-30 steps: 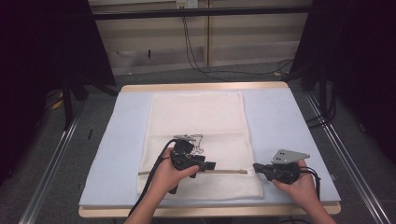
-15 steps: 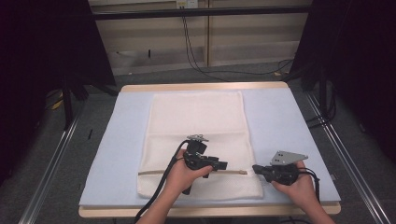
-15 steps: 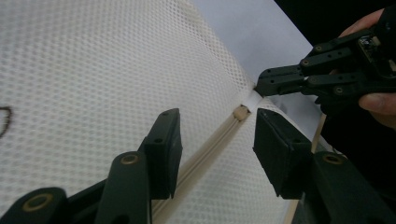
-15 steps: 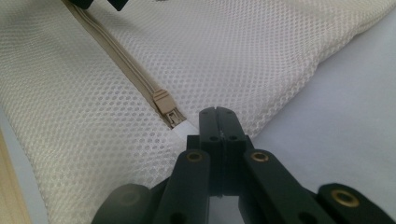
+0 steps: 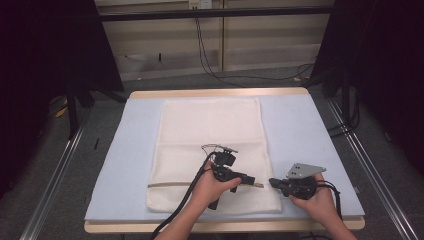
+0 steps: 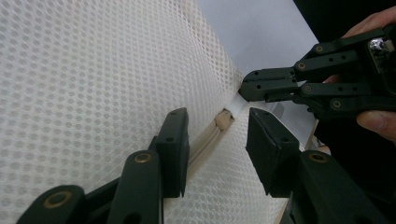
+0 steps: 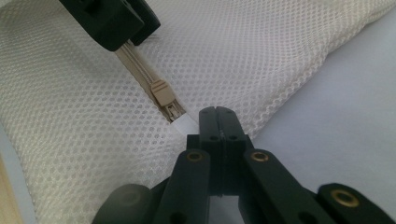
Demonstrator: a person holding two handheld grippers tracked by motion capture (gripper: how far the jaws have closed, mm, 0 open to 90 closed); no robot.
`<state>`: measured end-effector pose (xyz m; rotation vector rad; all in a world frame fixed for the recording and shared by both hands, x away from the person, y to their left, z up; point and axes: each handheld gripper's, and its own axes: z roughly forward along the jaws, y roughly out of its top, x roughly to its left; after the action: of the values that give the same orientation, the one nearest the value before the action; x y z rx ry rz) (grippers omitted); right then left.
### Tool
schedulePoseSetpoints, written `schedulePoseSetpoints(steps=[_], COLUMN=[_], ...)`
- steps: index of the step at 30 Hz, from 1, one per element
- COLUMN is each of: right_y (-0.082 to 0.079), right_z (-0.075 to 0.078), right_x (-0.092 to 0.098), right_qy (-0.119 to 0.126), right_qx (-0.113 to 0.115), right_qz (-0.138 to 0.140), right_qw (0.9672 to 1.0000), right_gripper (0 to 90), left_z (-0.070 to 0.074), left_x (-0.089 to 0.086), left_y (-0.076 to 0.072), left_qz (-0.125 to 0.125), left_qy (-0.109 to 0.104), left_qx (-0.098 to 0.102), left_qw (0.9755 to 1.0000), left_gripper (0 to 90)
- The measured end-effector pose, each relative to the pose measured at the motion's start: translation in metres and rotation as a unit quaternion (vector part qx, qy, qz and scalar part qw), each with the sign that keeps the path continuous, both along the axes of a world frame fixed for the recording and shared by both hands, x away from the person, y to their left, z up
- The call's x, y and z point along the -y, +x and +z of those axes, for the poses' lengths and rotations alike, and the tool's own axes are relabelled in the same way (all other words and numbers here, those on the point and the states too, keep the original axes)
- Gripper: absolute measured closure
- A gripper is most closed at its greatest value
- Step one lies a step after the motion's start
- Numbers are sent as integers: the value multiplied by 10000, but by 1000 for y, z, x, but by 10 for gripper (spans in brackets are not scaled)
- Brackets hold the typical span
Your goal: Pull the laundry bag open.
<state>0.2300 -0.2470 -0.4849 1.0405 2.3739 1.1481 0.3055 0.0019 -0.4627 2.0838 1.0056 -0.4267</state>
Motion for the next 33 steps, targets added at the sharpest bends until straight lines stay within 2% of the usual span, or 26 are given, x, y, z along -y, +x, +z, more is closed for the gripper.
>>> schedulePoseSetpoints(steps=[2,4,5,6,9,10,12,13,15,16,18,21,22,23,24,29,30,31,33], right_y=[0,0,0,0,-1,-1,-1,0,0,0,-1,0,0,0,0,-1,-1,0,0], right_z=[0,0,0,0,0,0,0,-1,-1,-1,-1,-1,-1,-1,-1,-1,-1,-1,-1], right_x=[-1,-1,-2,-2,-2,-2,-2,-2,-2,-2,-2,-2,-2,-2,-2,-2,-2,-2,-2], right_qy=[-41,-48,-55,-62,-85,-99,-85,-75,-62,-59,-66,-54,-51,-49,-48,-48,-49,-44,-30], right_qx=[1,0,-3,-2,32,38,35,26,-7,-11,-17,-21,-21,-18,-21,-22,-19,-22,-25], right_qz=[-26,0,1,-3,0,-9,-8,-19,-32,-33,-55,-59,-58,-57,-58,-62,-61,-57,-49], right_qw=[10000,10000,10000,10000,10000,9999,10000,10000,10000,10000,10000,10000,10000,10000,10000,10000,10000,10000,10000], right_gripper=[900,900,900,900,900,900,900,900,900,900,900,900,900,900,900,900,900,900,900], left_z=[-2,-4,-5,-6,-9,-10,-11,-12,-13,-13,-12,-11,-9,-9,-7,-3,-2,-1,-2], left_x=[4,9,10,12,17,17,19,20,22,24,24,24,24,23,25,25,25,24,26], left_y=[0,0,1,2,0,1,2,2,2,1,1,1,0,1,0,0,-1,-1,-2], left_qz=[10,11,-92,-69,42,-4,76,-2,29,100,101,48,150,100,143,39,111,32,147], left_qy=[-5,38,64,152,98,110,112,119,194,148,255,189,145,159,89,172,210,216,220], left_qx=[-145,-179,-203,-235,-323,-320,-321,-296,-308,-327,-262,-277,-302,-284,-347,-329,-384,-355,-460], left_qw=[9999,9998,9997,9996,9994,9994,9994,9995,9993,9993,9993,9994,9993,9994,9993,9993,9990,9991,9986], left_gripper=[603,613,617,627,640,643,656,655,661,671,695,667,662,664,666,675,680,688,681])
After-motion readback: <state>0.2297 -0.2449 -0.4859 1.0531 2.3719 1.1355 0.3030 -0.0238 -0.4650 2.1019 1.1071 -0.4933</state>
